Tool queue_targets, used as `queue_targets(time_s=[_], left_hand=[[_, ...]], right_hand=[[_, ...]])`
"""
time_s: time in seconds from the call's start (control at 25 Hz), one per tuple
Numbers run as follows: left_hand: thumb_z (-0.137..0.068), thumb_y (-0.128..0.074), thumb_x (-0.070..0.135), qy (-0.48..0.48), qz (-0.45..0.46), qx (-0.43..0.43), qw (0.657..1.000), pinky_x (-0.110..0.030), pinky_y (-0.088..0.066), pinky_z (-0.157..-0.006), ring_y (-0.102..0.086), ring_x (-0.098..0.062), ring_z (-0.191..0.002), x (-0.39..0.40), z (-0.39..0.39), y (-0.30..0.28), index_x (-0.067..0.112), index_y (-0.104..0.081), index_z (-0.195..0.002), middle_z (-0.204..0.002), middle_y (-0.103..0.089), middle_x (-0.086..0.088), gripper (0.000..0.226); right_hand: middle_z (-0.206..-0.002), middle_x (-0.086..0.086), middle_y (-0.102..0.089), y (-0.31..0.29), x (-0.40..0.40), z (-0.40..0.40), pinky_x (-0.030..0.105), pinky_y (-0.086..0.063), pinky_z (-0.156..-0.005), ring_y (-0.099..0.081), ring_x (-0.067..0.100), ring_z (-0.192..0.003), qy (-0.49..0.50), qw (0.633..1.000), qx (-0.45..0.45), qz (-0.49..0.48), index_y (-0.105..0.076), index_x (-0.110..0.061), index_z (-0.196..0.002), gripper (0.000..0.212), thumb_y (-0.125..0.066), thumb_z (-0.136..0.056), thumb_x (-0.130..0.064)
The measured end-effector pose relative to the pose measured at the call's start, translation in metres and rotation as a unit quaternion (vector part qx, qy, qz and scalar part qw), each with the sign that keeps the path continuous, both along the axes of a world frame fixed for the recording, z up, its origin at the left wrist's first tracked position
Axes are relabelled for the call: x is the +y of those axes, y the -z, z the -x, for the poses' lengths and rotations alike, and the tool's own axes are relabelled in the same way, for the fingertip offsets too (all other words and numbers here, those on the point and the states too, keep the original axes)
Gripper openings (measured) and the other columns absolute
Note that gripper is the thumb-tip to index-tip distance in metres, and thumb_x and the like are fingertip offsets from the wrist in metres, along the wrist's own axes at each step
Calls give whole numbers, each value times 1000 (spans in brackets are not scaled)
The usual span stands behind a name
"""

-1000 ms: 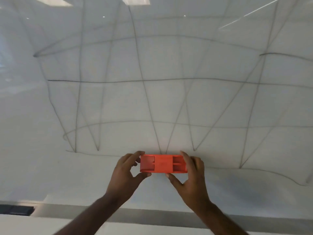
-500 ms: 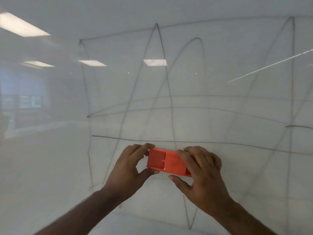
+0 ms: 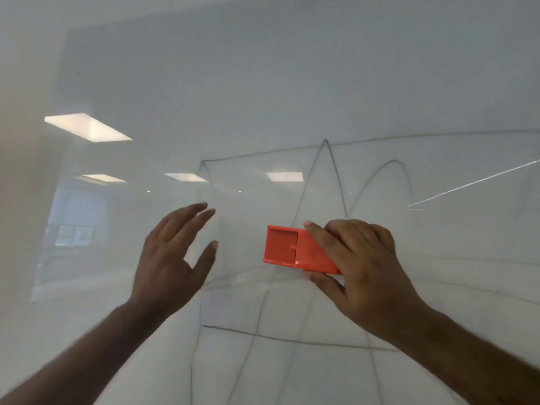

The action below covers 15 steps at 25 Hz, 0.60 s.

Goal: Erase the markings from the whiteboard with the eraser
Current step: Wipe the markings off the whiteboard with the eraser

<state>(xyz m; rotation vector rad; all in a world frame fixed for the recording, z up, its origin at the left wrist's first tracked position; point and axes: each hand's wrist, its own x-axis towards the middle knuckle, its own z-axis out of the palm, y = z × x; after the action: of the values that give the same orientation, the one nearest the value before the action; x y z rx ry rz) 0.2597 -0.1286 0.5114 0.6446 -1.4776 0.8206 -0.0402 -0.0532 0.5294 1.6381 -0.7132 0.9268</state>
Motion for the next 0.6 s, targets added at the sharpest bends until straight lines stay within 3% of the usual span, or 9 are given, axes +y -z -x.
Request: queue_targets(time_s=[0.16,0.36,0.48,0.6], left_hand=[[-100,-38,44,-65,-51,75,994,-45,-32,-118,-35,-26,-149,-33,-52,-29,13,-38,-155,-160,-40,-7,63],[-103,-23,53,-83,-104,21,991,-28,-6,-127,2,-5,-156,-77,-65,-19,25,-6,-162,-169,-5,7,68],[-104,-26,46,-82,-99,33,991,-30,-4,-127,-1,-10,-157,-89,-57,-8,19,-9,-162,-170,-8,3,66],[-105,-28,41,-76,-90,28,993,-27,-3,-127,-2,-10,-157,-92,-59,-6,19,-10,-162,-170,-8,4,64]], right_hand=[[-109,2,-56,-49,-16,-37,39,-38,-86,-54,24,-98,6,999,46,6,-49,-15,-141,64,-47,-92,-56],[-108,5,-57,-101,-45,-80,39,-37,-82,-53,26,-95,20,994,84,66,-52,-11,-139,65,-53,-89,-53],[-107,9,-57,-132,-63,-105,40,-34,-81,-52,28,-95,36,991,82,104,-52,-10,-138,65,-53,-88,-52],[-107,12,-57,-158,-80,-133,41,-37,-80,-53,32,-96,45,994,22,101,-54,-11,-137,63,-57,-87,-50]])
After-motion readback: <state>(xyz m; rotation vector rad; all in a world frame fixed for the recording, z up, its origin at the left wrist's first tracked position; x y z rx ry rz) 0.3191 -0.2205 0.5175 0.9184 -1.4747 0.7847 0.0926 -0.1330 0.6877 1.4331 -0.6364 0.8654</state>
